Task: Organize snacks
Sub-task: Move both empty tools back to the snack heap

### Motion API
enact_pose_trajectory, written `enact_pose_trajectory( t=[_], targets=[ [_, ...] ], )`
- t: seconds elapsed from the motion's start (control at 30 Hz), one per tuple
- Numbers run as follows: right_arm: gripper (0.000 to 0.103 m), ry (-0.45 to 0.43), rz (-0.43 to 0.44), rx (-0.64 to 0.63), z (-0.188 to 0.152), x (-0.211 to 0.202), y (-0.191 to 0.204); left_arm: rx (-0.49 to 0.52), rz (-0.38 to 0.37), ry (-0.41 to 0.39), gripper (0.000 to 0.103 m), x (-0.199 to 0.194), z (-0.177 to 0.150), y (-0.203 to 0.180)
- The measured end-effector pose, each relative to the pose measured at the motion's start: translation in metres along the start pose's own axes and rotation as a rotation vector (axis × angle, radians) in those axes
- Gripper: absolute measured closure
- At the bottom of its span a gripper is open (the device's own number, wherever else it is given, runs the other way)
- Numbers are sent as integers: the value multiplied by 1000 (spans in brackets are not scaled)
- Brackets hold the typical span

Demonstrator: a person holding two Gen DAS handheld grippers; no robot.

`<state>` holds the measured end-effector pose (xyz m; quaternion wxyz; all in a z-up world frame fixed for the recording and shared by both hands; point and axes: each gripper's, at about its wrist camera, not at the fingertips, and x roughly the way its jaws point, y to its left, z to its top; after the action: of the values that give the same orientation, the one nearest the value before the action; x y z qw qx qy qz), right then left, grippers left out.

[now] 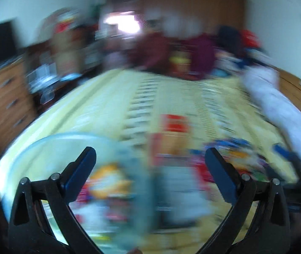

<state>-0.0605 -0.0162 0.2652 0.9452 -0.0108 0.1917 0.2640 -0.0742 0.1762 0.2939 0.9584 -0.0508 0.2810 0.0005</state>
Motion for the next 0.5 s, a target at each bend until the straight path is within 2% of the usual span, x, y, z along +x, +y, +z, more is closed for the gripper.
enact_pose_trajectory(
  t=[0.03, 0.1, 0.13, 0.2, 0.27, 0.37, 0.5],
  targets=[
    [0, 15, -54, 15, -14, -10, -19, 36, -75, 2, 0, 0, -3, -31],
    [0, 104, -180, 73, -58, -27, -75, 100, -249, 45, 0, 12, -21, -91],
    [0, 191, -251, 123, -87, -31, -111, 125, -288, 72, 0, 22, -30, -111],
    [0, 291, -323, 175, -123, -33, -155, 196, -326, 172, 0, 62, -64, -156],
    [0, 412, -387, 228, -161, -29, -203, 229, -336, 288, 0, 109, -106, -182],
    [0, 476, -410, 237, -185, -22, -238, 200, -321, 418, 0, 167, -151, -194],
    [0, 499, -385, 212, -194, 1, -272, 176, -222, 436, 0, 216, -181, -193]
  ],
)
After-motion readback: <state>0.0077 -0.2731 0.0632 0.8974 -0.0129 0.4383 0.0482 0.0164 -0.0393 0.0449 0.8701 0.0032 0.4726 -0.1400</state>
